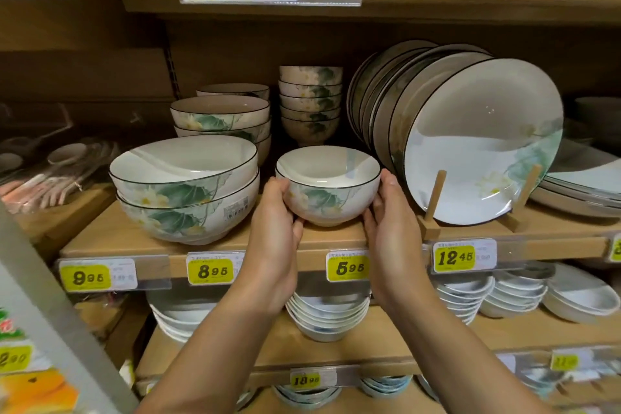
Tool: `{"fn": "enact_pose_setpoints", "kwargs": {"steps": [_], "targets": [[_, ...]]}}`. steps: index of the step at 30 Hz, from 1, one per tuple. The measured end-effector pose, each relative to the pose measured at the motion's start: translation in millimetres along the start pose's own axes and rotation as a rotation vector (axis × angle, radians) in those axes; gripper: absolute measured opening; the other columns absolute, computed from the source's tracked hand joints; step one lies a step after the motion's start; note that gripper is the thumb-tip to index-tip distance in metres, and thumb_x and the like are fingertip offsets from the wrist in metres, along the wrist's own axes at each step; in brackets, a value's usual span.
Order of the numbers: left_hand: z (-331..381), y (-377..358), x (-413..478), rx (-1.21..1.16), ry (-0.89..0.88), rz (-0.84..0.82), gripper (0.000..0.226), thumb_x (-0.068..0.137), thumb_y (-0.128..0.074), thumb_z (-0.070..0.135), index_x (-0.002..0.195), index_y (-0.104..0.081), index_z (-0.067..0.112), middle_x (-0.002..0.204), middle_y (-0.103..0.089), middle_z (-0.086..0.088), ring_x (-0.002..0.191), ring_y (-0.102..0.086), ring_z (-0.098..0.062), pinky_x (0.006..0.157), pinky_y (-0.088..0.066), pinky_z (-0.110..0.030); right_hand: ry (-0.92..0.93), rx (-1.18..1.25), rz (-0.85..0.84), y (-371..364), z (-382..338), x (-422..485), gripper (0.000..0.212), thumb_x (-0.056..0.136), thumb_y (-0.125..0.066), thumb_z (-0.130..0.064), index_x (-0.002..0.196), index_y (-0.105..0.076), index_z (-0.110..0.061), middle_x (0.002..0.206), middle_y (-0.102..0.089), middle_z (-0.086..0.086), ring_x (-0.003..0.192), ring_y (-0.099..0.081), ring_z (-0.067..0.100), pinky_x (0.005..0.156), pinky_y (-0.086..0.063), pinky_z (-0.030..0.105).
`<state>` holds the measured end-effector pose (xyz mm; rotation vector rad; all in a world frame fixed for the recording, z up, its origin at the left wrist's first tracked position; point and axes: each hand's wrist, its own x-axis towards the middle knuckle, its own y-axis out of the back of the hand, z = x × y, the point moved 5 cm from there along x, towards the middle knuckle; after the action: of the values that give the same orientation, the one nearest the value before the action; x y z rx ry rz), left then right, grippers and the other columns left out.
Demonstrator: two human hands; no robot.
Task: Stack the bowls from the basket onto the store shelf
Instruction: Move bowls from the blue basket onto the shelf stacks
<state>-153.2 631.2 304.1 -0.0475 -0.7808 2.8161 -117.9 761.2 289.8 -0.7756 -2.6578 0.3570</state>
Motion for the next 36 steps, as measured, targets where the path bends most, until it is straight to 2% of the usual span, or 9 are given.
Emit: {"fn": "enact_pose_setpoints", "kwargs": {"steps": [3, 6, 9, 11, 14, 16, 22, 28, 36], "targets": [[1, 1, -2, 0.018, -0.001, -0.026, 0.03, 0.098, -0.04, 0.026, 0.115, -0.064, 0.02, 0.109, -0.073, 0.01, 0.111, -0.063, -0.004, 0.108, -0.041, -0.032, -0.026, -0.014, 0.027, 0, 0, -1, 0.046, 0.096, -0.038, -0.049, 0.138, -0.048, -0.034, 0.137, -0.053, -0.017, 0.126, -0.048, 0.001, 0.116, -0.032, 0.036], [1, 5, -4, 0.009, -0.016, -0.046, 0.038, 0.099, -0.04, 0.025, 0.133, -0.053, 0.016, 0.126, -0.065, 0.008, 0.118, -0.057, -0.002, 0.11, -0.038, -0.029, -0.057, -0.01, 0.033, -3, -3, 3, 0.027, 0.099, -0.039, -0.046, 0.118, -0.057, -0.04, 0.127, -0.058, -0.017, 0.121, -0.053, 0.002, 0.114, -0.035, 0.036], [2, 10, -10, 0.023, -0.002, -0.038, 0.055, 0.099, -0.04, 0.027, 0.152, -0.026, 0.018, 0.152, -0.038, 0.008, 0.133, -0.04, -0.001, 0.116, -0.03, -0.03, -0.08, -0.052, 0.011, -3, -5, 4, 0.042, 0.101, -0.037, -0.047, 0.136, -0.052, -0.029, 0.133, -0.057, -0.013, 0.122, -0.053, 0.004, 0.112, -0.037, 0.033], [3, 14, -20, 0.044, -0.005, -0.036, 0.054, 0.1, -0.04, 0.026, 0.152, -0.025, 0.021, 0.154, -0.033, 0.01, 0.136, -0.035, -0.002, 0.118, -0.027, -0.032, -0.07, -0.074, -0.008, 0, -7, -2, 0.043, 0.101, -0.037, -0.045, 0.139, -0.048, -0.028, 0.137, -0.055, -0.011, 0.124, -0.052, 0.003, 0.111, -0.038, 0.03], [6, 21, -43, 0.113, -0.029, -0.074, 0.04, 0.101, -0.038, 0.025, 0.14, -0.041, 0.029, 0.139, -0.045, 0.013, 0.132, -0.04, -0.003, 0.116, -0.03, -0.032, -0.05, -0.104, 0.021, 9, -8, -21, 0.039, 0.101, -0.038, -0.039, 0.136, -0.051, -0.028, 0.137, -0.055, -0.01, 0.124, -0.052, 0.004, 0.108, -0.039, 0.028], [11, 29, -62, 0.183, -0.054, -0.061, 0.03, 0.101, -0.038, 0.023, 0.127, -0.05, 0.032, 0.135, -0.05, 0.011, 0.129, -0.045, -0.003, 0.113, -0.035, -0.033, -0.021, -0.096, 0.069, 17, -10, -36, 0.027, 0.102, -0.039, -0.031, 0.116, -0.062, -0.03, 0.126, -0.062, -0.01, 0.118, -0.057, 0.004, 0.103, -0.043, 0.026], [24, 66, -129, 0.359, -0.15, 0.053, 0.029, 0.096, -0.043, 0.008, 0.105, -0.069, 0.016, 0.102, -0.075, 0.0, 0.102, -0.068, -0.011, 0.095, -0.05, -0.032, -0.021, -0.053, 0.013, 34, -15, -79, 0.03, 0.098, -0.041, -0.004, 0.093, -0.068, -0.017, 0.099, -0.073, 0.011, 0.095, -0.071, 0.021, 0.078, -0.056, 0.022], [6, 132, -207, 0.398, -0.082, 0.323, 0.031, 0.095, -0.038, -0.002, 0.095, -0.068, 0.005, 0.089, -0.076, -0.008, 0.091, -0.072, -0.023, 0.078, -0.057, -0.024, -0.195, -0.096, -0.162, 27, 15, -150, 0.033, 0.092, -0.041, -0.001, 0.085, -0.071, -0.012, 0.082, -0.076, 0.008, 0.078, -0.072, 0.017, 0.068, -0.057, 0.018], [7, 235, -310, 0.432, -0.018, 0.542, 0.033, 0.094, -0.036, -0.005, 0.088, -0.067, 0.003, 0.081, -0.075, -0.011, 0.071, -0.068, -0.015, 0.065, -0.055, -0.017, -0.447, -0.212, -0.5, -44, 81, -282, 0.031, 0.097, -0.041, -0.003, 0.086, -0.071, -0.009, 0.079, -0.075, 0.007, 0.077, -0.072, 0.019, 0.067, -0.057, 0.022]]}}
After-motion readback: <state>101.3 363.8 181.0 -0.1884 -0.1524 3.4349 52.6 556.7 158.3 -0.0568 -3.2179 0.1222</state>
